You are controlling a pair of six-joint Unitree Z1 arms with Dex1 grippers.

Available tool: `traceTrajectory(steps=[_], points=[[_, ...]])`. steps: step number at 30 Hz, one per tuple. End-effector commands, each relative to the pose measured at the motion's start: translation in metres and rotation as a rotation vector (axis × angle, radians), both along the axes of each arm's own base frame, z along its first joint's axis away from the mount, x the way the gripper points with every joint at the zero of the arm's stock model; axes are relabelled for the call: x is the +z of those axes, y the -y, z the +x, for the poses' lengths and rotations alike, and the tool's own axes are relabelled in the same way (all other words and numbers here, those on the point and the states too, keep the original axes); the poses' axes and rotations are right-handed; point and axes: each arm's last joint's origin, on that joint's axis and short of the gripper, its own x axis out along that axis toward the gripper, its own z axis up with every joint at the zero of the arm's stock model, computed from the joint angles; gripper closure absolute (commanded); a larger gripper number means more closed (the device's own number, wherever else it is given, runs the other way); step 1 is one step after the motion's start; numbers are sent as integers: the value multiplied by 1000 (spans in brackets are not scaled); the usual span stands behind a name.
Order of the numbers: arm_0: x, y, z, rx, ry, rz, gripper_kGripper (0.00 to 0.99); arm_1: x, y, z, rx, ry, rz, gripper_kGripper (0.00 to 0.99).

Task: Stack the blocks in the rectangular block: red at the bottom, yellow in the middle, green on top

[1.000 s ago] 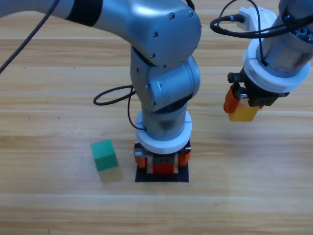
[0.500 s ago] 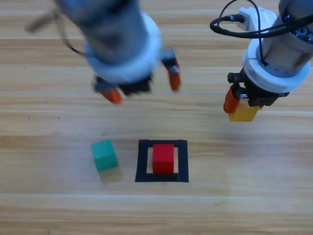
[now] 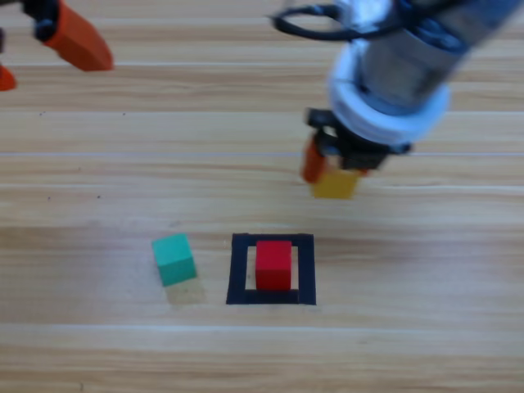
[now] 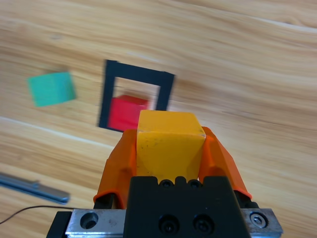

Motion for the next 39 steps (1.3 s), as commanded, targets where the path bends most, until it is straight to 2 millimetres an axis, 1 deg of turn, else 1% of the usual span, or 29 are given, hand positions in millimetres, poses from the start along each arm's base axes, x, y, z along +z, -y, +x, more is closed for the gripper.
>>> traceTrajectory(steps=[1, 2, 4, 5, 6, 7, 9, 13, 19, 20, 21, 24, 31, 39], points=[[-9, -29, -14, 47, 25, 2, 86, -49, -74, -9, 56, -105, -142, 827], [-14, -37, -20, 52, 51, -15, 88, -53, -81, -9, 52, -113, -150, 827], [-29, -62, -40, -1, 130, -72, 86, -59, -89, -7, 34, -122, -153, 826], [-31, -74, -51, -26, 161, -100, 86, -62, -91, -6, 20, -132, -148, 826], [-31, -82, -58, -28, 170, -124, 85, -64, -93, -5, 10, -137, -142, 826], [-28, -85, -62, -39, 171, -144, 85, -67, -95, -4, -6, -142, -141, 826], [-26, -81, -61, -72, 146, -146, 79, -71, -97, -3, -36, -150, -138, 826], [-32, -72, -55, -90, 96, -123, 80, -74, -99, -2, -73, -159, -137, 826], [-36, -71, -54, -94, 79, -111, 79, -77, -99, -2, -96, -168, -145, 817], [-37, -71, -54, -94, 77, -109, 79, -78, -99, -2, -99, -172, -149, 758], [-38, -71, -54, -95, 73, -106, 79, -79, -99, -2, -101, -175, -151, 731], [-42, -70, -54, -97, 66, -95, 79, -79, -98, -2, -101, -179, -157, 725], [-44, -68, -53, -116, 65, -76, 80, -83, -99, -4, -45, -202, -170, 726], [-48, -62, -48, -120, 47, -57, 80, -95, -100, -5, 32, -214, -214, 726]])
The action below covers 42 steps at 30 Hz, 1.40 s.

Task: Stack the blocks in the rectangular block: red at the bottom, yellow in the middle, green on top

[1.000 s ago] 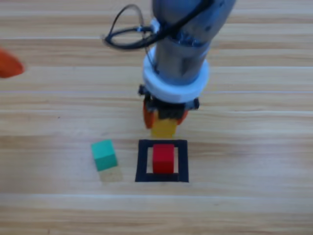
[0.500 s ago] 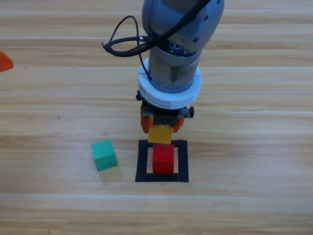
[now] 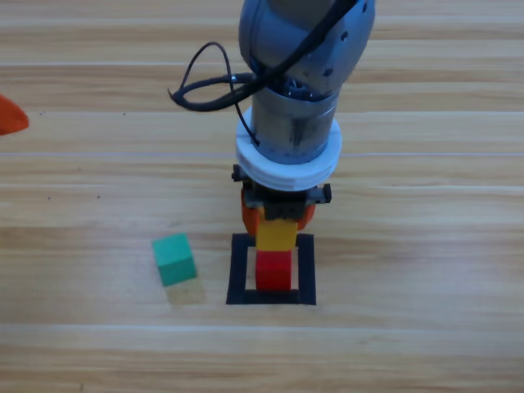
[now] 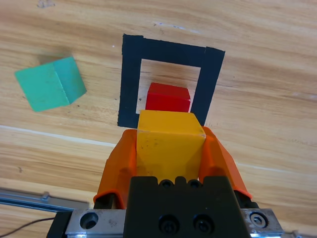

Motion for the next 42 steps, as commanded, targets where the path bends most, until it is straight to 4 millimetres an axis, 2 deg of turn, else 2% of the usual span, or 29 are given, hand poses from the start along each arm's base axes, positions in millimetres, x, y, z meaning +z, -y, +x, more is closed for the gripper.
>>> traceTrajectory(steps=[1, 19, 20, 21, 23, 24, 29, 35, 42], points=[[-14, 5, 6, -3, -41, 49, 80, -48, -17, -9, 80, -71, -88, 726], [-28, 7, 7, -5, -38, 38, 82, -53, -22, -11, 96, -77, -85, 722], [-28, 7, 7, -5, -37, 37, 82, -53, -22, -11, 96, -78, -84, 626], [-28, 7, 7, -6, -37, 38, 82, -53, -22, -11, 96, -78, -84, 465], [-28, 7, 7, -5, -36, 36, 83, -51, -22, -11, 98, -72, -83, 65], [-28, 7, 7, -5, -35, 35, 83, -50, -21, -11, 97, -70, -83, 5], [-31, 7, 7, -7, -36, 39, 83, -46, -20, -11, 93, -59, -90, 0], [-31, 7, 7, -6, -35, 40, 83, -21, -17, -21, 105, -8, -73, 0], [-24, 14, 14, 24, -16, 6, 90, 57, 8, -48, 84, 182, -28, 0]])
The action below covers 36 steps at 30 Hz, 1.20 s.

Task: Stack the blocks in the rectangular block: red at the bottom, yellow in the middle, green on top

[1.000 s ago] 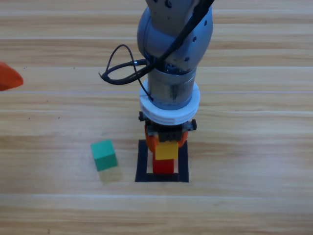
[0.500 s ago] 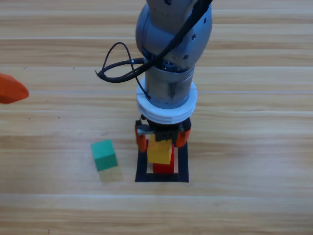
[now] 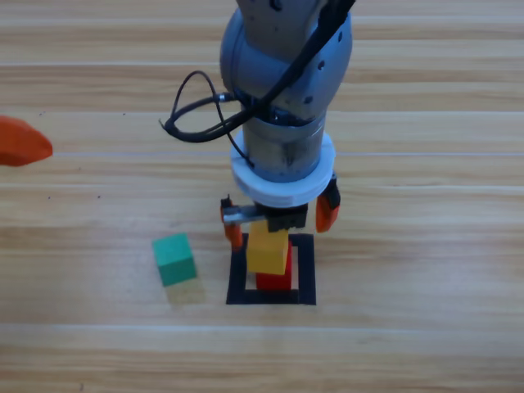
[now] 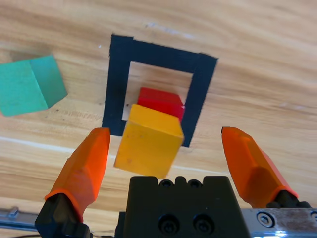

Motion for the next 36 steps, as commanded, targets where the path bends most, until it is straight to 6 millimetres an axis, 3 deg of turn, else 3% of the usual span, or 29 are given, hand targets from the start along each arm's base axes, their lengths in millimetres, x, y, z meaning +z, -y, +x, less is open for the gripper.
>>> traceTrajectory(steps=[1, 6, 13, 16, 21, 27, 36], points=[[2, 9, 12, 56, -1, -22, 105, 81, 22, -43, 21, 163, 62, 0], [-5, 39, 44, 208, -122, -52, 111, 96, 48, -54, 22, 210, 77, 0], [-75, 96, 109, 347, -378, 92, 114, 87, 137, -77, 36, 282, 223, 0], [-105, 120, 134, 392, -453, 156, 114, 80, 161, -83, 29, 287, 219, 0], [-135, 141, 159, 416, -526, 199, 113, 74, 198, -100, 57, 320, 311, 0], [-156, 150, 176, 445, -574, 215, 113, 54, 202, -105, 87, 305, 331, 0], [-183, 148, 190, 471, -626, 257, 113, 53, 192, -99, 153, 315, 343, 0]])
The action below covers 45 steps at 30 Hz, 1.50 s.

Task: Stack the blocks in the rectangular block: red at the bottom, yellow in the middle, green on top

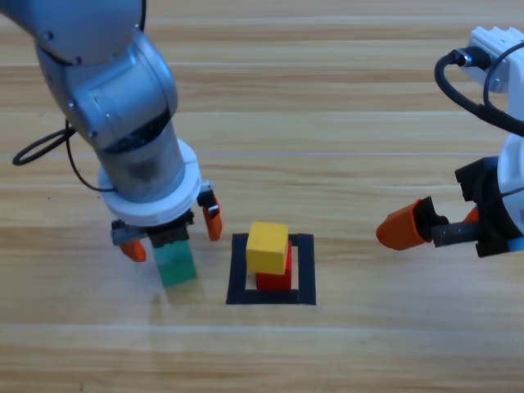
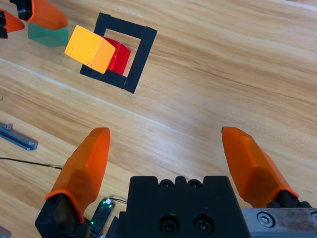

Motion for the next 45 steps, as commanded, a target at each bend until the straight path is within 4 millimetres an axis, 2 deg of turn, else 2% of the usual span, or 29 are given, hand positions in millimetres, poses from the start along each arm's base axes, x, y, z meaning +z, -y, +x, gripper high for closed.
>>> traceTrajectory(steps=[1, 16, 21, 24, 26, 30, 33, 35, 39, 42, 45], points=[[-30, -4, 16, 35, -69, 46, 113, -5, -8, 11, 30, 16, 20, 0], [-46, -1, 18, 27, -99, 58, 116, 5, -30, 13, 142, 22, 97, 0], [-48, -1, 18, 16, -101, 53, 215, 4, -27, 12, 137, 27, 88, 0], [-53, 1, 19, 6, -106, 49, 232, 3, -26, 12, 134, 26, 83, 0], [-54, 1, 19, 2, -110, 52, 327, 3, -24, 11, 134, 26, 83, 0], [-52, -3, 17, -12, -111, 58, 628, 5, -23, 10, 134, 30, 89, 0], [-51, -4, 20, -30, -106, 56, 683, 5, -22, 9, 134, 30, 88, 0], [-37, -2, 23, -82, -82, 48, 682, 4, -22, 9, 134, 28, 86, 0], [14, 0, 26, -200, -5, 29, 683, 4, -22, 9, 134, 28, 86, 0], [52, -6, 18, -296, 69, -5, 685, 3, -23, 10, 132, 27, 80, 0], [75, -12, 10, -386, 108, -26, 686, 2, -24, 11, 130, 28, 76, 0]])
